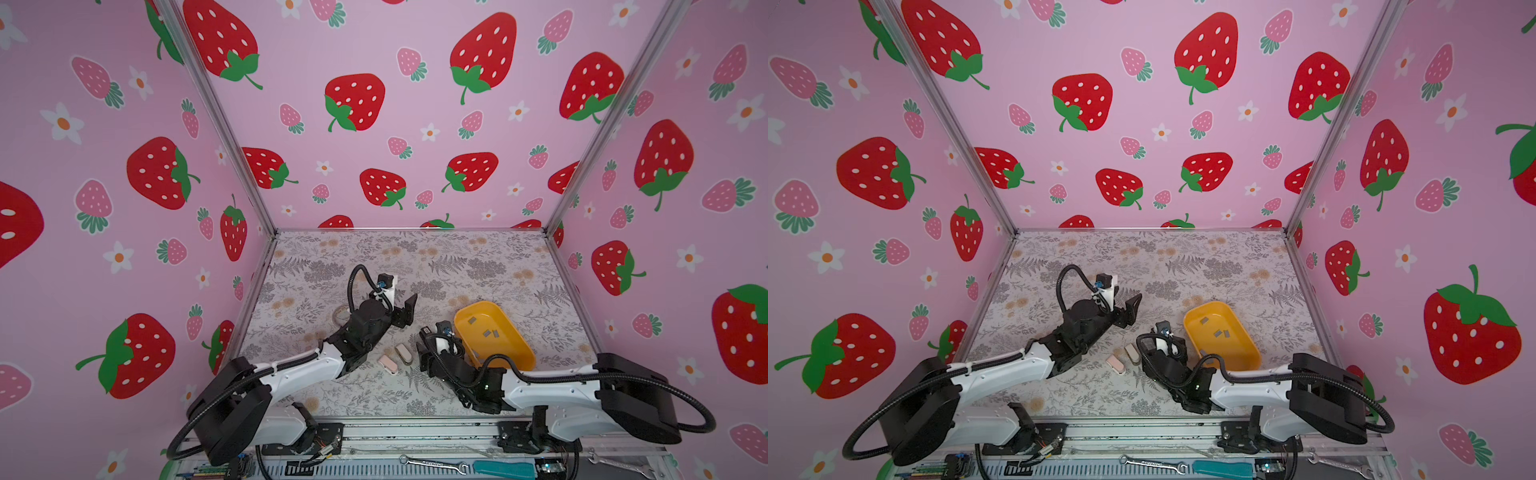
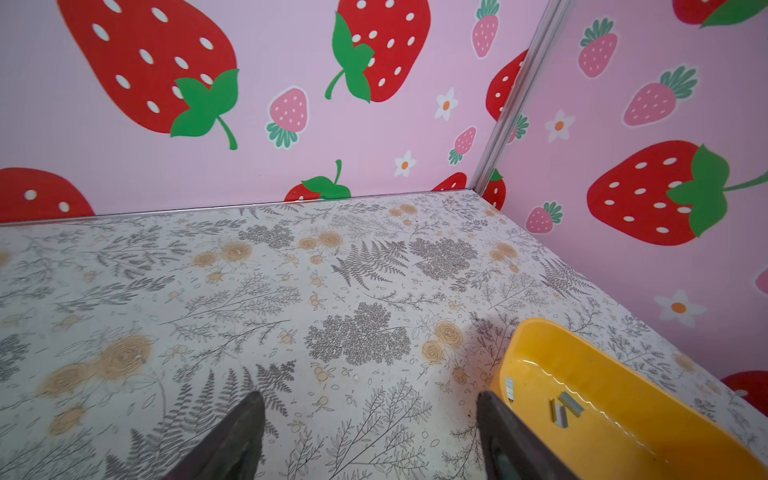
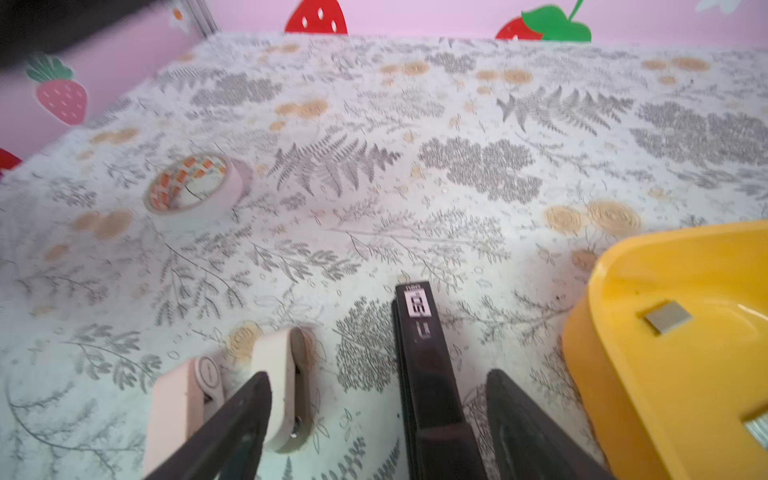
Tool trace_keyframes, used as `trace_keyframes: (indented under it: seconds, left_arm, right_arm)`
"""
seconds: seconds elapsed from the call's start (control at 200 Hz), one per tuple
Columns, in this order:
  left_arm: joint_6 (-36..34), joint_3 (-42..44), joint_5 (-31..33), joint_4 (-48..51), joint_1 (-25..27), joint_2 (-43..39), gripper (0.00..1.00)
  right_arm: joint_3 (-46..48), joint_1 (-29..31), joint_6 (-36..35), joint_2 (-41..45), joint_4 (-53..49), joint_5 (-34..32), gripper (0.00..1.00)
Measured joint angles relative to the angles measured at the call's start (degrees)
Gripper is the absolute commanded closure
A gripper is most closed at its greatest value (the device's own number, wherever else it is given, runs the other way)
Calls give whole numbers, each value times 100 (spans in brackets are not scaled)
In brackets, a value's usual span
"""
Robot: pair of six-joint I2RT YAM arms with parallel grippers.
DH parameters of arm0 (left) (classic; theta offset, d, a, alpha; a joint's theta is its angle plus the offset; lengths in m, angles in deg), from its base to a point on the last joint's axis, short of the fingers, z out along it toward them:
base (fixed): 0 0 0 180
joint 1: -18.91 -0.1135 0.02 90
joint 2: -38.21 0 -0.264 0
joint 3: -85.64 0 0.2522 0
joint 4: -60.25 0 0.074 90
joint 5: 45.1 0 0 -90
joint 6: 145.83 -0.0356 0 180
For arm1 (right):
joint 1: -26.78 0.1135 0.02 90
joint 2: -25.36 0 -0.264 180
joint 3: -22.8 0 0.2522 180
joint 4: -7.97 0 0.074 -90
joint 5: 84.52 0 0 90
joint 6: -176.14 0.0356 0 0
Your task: Load the staples into the stapler
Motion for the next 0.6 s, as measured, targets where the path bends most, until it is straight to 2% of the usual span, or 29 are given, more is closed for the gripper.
trace_keyframes:
  seconds: [0.045,0.115,0.165,0.22,0.275,0.3,0.435,0.53,0.6]
  left_arm:
    - [111,-2,144,420,-90,-348,11]
    - [275,-37,404,1045,-254,-787,0]
    - [470,-111,686,1445,-367,-988,0]
    - [560,-175,1008,1679,-474,-1064,6]
    - [472,-164,1279,1751,-525,-1054,5]
    - [428,-136,1390,1751,-527,-1043,0]
    - [17,0,1657,1886,-671,-1102,1]
    - [-136,11,1519,1864,-1088,-1187,1]
    - [-140,9,1469,1897,-1506,-1226,1]
  right_arm:
    - [-81,-2,50,2,-243,-2,0]
    - [-352,-2,11,31,-614,-120,1]
    - [-680,-15,94,85,-1014,-348,1]
    - [-1257,-31,330,142,-1657,-671,1]
    - [-1954,-57,485,173,-2153,-977,1]
    - [-2201,-68,487,195,-2240,-1086,1]
    - [-2723,-208,-85,450,-1991,-1475,1]
    - [-2715,-702,-660,411,-1849,-1307,1]
    - [-2660,-1504,-872,306,-1853,-1067,1]
